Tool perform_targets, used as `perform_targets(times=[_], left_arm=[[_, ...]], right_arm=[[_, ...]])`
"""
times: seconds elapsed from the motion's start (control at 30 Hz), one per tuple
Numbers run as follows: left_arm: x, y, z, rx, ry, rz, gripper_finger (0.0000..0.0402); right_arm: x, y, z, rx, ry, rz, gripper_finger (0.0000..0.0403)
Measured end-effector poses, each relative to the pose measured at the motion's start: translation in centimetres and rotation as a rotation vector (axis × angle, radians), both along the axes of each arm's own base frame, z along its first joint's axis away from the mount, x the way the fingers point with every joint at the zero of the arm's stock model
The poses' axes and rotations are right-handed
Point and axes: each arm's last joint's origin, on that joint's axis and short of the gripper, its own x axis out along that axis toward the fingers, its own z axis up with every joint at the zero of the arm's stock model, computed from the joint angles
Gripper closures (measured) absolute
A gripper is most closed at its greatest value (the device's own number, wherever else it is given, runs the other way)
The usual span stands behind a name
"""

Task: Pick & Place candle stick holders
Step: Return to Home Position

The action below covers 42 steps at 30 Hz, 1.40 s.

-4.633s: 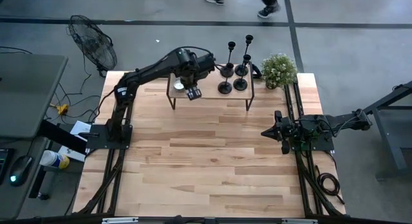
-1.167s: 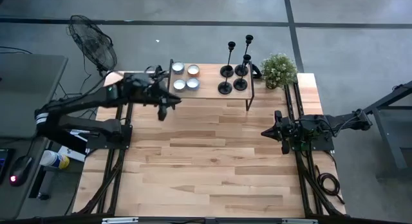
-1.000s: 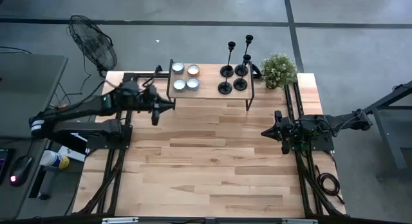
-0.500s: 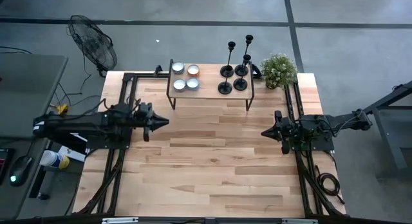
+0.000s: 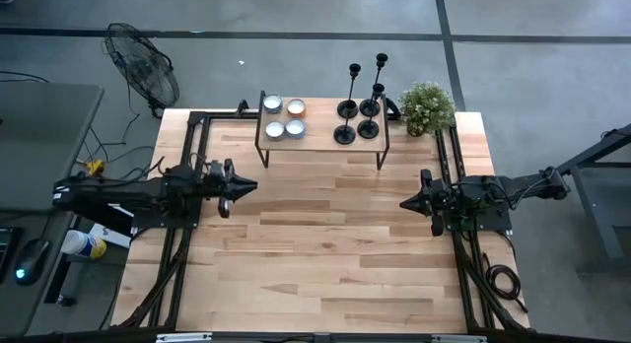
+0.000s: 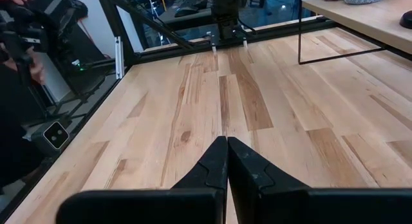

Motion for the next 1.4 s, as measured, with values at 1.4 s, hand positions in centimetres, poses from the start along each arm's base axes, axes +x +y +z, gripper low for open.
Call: perform_targets(times=[1.4], left_arm=[[-1.7,-0.1,-1.0,-0.01,0.07,-0.001,0.0355]], right_arm=[[0.0,0.0,0.0,0.0,0.0,0.0,0.0402]])
